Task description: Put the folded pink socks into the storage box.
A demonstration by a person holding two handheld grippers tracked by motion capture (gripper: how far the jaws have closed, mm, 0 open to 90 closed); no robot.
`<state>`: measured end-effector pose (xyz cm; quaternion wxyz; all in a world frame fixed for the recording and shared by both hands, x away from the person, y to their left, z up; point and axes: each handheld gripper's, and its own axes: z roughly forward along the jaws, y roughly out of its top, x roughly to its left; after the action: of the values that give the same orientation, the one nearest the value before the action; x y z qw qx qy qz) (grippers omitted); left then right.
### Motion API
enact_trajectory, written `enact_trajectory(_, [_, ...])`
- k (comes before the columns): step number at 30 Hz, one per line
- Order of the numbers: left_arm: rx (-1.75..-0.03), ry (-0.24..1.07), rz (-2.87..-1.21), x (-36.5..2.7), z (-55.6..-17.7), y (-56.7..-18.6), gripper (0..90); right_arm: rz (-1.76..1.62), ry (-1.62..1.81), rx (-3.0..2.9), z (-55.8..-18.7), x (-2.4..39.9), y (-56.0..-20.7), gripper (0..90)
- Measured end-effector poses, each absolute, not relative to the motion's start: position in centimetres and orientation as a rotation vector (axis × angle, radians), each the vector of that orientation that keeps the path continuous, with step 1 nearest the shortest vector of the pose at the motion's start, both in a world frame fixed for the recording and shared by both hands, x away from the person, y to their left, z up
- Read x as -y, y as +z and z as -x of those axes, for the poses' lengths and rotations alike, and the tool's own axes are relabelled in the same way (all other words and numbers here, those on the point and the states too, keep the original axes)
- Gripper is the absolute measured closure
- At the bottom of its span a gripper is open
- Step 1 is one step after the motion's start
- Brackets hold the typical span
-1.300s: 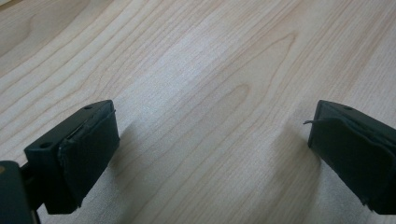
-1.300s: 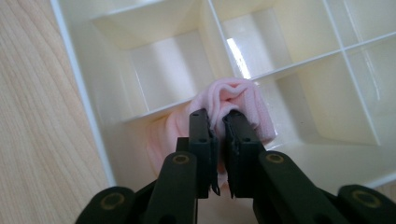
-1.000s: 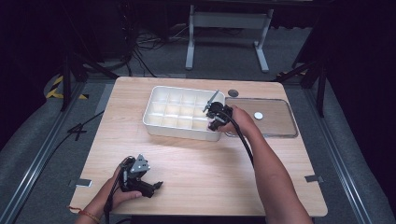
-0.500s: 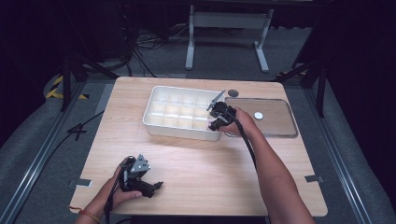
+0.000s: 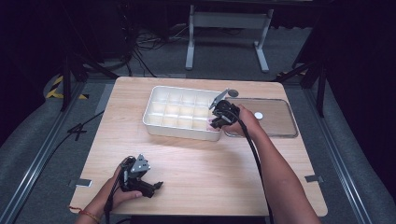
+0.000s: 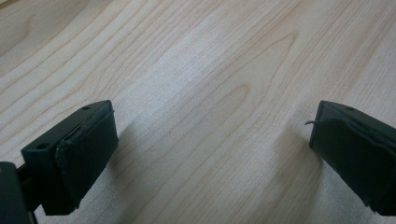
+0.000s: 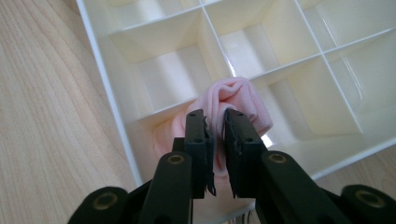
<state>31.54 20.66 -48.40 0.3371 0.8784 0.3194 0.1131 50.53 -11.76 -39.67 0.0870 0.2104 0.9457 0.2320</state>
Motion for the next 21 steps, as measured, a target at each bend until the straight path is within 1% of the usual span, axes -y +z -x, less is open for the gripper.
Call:
enact_trajectory(9, [-0.832, 0.292, -2.289, -20.6, -31.5, -48.4, 1.2, -0.622, 0.742, -2.768, -49.8, 12.2, -38.5, 75.4])
enact_trajectory(21, [-0.832, 0.292, -2.289, -20.6, -31.5, -48.4, 1.2, -0.611, 0.773, -2.727, -48.9, 12.6, -37.6, 72.3])
